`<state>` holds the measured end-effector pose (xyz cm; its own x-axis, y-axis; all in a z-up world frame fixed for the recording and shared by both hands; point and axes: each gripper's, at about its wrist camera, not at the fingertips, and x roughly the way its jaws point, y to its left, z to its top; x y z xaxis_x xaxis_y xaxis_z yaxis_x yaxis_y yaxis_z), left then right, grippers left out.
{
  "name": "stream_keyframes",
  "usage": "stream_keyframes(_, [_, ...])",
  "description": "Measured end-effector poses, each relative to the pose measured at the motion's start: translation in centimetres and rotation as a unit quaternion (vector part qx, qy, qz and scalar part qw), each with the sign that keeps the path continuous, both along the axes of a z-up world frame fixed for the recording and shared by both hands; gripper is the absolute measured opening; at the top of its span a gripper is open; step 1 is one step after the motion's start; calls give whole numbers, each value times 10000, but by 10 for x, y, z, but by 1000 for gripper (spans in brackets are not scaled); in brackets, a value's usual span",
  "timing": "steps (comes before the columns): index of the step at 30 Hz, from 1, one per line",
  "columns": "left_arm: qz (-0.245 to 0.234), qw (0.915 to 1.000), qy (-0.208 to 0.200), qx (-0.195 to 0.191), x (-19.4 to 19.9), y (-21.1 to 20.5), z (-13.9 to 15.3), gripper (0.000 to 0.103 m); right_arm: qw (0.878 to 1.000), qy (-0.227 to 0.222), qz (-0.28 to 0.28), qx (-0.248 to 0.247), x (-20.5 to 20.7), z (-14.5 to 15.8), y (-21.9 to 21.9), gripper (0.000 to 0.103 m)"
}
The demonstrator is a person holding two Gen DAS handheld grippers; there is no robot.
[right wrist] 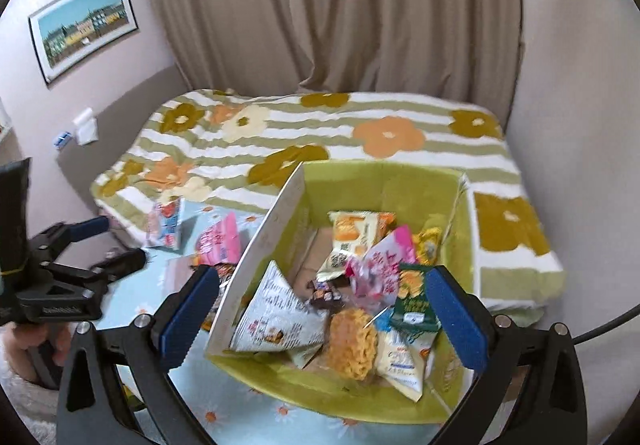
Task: Organize snacks
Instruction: 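Withdraw both tools from the box back toward the remaining snacks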
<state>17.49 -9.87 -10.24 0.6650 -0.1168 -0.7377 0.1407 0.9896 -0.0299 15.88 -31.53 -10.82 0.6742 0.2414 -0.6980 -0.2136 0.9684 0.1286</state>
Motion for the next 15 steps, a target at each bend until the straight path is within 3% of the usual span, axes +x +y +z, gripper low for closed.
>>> stream_keyframes(8, [351, 9994, -34, -76, 15, 87, -4, 103, 9995, -133, 120, 270, 12, 6, 59, 103])
stream_keyframes(15, [306, 9989, 288, -186, 43, 165, -19, 102, 9995, 34, 213, 243, 31, -14, 142, 103])
